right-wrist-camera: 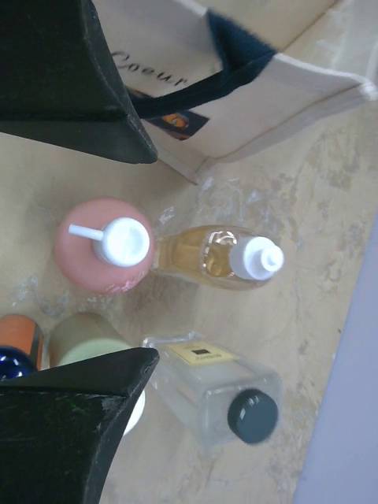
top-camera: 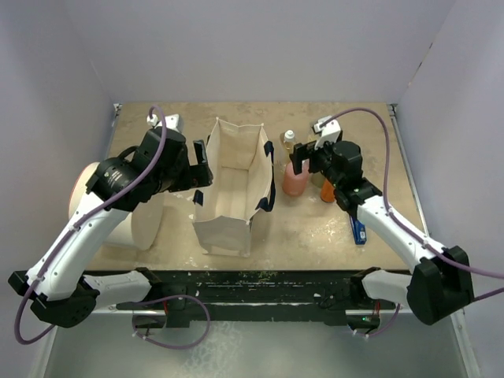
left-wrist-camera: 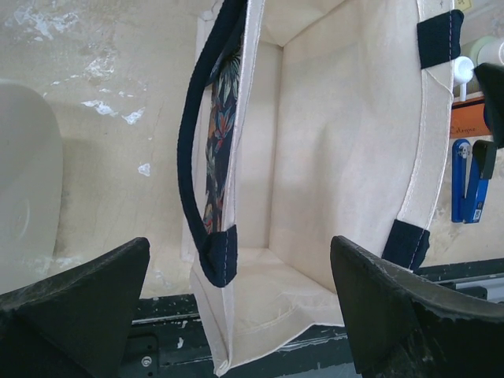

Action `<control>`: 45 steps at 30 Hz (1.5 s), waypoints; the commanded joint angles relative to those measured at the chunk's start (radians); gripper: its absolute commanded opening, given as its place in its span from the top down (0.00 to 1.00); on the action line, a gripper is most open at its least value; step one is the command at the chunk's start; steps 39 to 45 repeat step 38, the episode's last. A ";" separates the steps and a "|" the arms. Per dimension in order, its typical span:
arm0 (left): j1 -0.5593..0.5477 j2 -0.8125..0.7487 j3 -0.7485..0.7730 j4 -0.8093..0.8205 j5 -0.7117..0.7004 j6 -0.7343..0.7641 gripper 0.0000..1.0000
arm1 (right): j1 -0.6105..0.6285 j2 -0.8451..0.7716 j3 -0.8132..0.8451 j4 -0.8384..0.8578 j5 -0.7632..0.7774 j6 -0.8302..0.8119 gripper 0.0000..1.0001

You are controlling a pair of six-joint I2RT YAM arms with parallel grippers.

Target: Take the personal care products out of the canvas bag

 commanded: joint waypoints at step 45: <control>0.012 0.052 0.540 0.166 -0.228 0.384 0.01 | 0.002 -0.203 1.068 -0.966 0.486 0.179 0.00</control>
